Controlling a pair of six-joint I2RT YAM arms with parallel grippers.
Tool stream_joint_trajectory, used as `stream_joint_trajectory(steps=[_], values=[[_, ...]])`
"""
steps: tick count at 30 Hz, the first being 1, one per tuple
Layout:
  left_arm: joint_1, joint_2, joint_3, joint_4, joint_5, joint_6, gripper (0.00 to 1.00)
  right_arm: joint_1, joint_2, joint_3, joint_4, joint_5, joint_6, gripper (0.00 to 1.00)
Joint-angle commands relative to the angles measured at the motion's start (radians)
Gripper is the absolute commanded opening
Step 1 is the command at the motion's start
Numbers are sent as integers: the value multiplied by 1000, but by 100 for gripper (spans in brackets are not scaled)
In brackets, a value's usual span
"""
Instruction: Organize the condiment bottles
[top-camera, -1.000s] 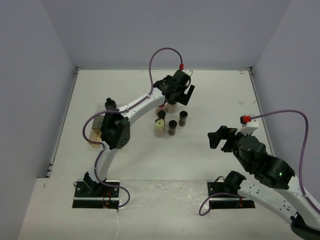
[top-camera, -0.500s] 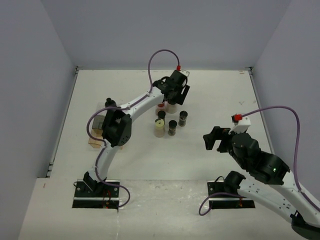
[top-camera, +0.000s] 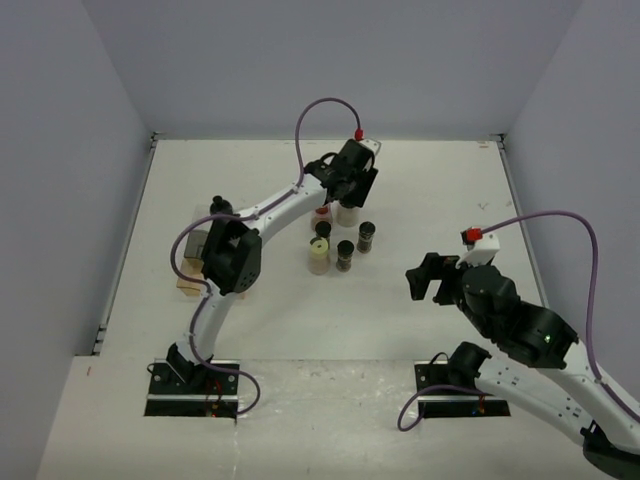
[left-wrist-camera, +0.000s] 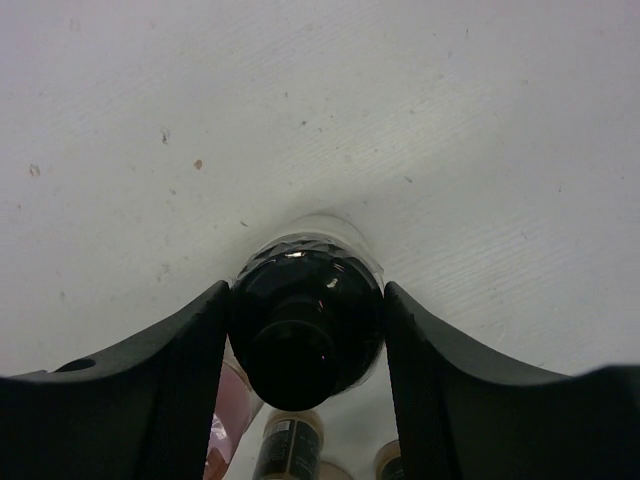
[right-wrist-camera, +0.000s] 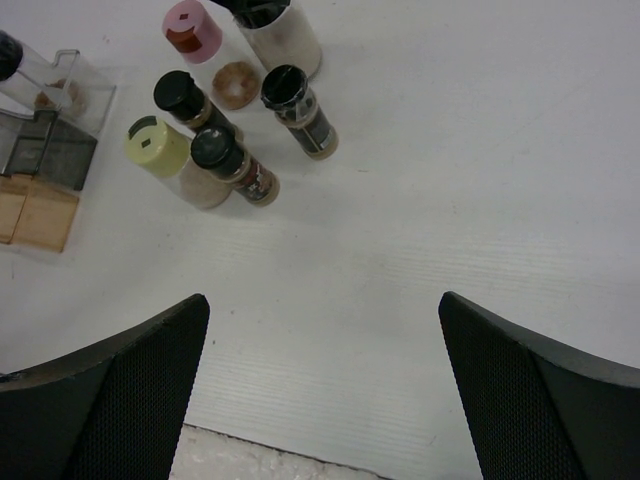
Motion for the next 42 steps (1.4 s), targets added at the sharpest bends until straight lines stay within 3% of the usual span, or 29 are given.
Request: stream_joint_trajectory(steps=[1, 4, 11, 20, 32, 42], values=[[2, -158, 43, 102, -38, 24, 3, 2, 19, 1, 29, 1, -11, 99], [6, -235, 24, 123, -100, 6, 0, 0, 23, 1, 28, 1, -13, 99], [72, -460, -180, 194, -158, -102, 0, 0, 57, 1, 28, -4, -13, 99], [235, -723, -551, 166, -115, -234, 0, 0, 77, -5, 51, -17, -17, 99], [440, -838, -797, 143, -29, -277, 0, 0, 94, -13, 55, -45, -19, 99], [460, -859, -834, 143, -51, -263, 0, 2, 117, -16, 63, -62, -24, 99]])
